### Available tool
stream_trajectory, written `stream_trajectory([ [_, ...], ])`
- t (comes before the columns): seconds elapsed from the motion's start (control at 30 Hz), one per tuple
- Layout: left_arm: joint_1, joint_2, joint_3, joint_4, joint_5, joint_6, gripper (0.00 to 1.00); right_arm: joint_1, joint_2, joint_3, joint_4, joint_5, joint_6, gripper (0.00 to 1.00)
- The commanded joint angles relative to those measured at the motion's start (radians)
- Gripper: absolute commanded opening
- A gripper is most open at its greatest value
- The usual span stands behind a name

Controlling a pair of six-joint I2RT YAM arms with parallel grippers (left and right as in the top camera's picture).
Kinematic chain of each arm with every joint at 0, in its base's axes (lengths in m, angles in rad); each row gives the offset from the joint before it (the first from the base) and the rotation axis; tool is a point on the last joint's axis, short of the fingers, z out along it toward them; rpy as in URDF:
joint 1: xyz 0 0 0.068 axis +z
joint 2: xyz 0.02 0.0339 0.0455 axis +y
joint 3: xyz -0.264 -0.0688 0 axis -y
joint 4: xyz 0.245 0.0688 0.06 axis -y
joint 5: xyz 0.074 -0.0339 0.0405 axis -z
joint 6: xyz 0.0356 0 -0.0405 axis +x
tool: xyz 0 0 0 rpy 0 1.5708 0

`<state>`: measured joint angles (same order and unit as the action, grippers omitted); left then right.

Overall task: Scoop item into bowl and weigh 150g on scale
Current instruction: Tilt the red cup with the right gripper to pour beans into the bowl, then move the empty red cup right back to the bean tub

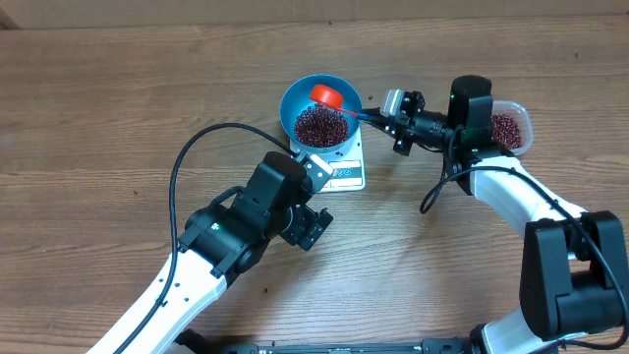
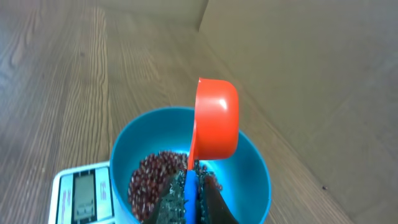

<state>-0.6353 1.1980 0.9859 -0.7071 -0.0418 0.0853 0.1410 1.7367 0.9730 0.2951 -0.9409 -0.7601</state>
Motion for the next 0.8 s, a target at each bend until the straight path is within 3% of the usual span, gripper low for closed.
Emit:
stream_trajectory([
  [0.0,0.002,0.009,-0.002,0.001,-0.007,0.012,0.99,-0.004,-0.032,0.003,0.05,-0.026,0.224,0.04],
  [0.43,0.002,0.009,-0.002,0.001,-0.007,0.012,0.99,-0.203,-0.233,0.004,0.043,-0.103,0.876,0.04],
  [0.67,0.002,0.009,-0.002,0.001,-0.007,0.012,0.99,-0.4,-0.268,0.004,-0.129,-0.233,1.084,0.04],
  [0.77,0.002,0.01,-0.002,0.001,-0.007,0.012,0.99,-0.472,-0.268,0.004,-0.196,-0.298,1.093,0.04],
])
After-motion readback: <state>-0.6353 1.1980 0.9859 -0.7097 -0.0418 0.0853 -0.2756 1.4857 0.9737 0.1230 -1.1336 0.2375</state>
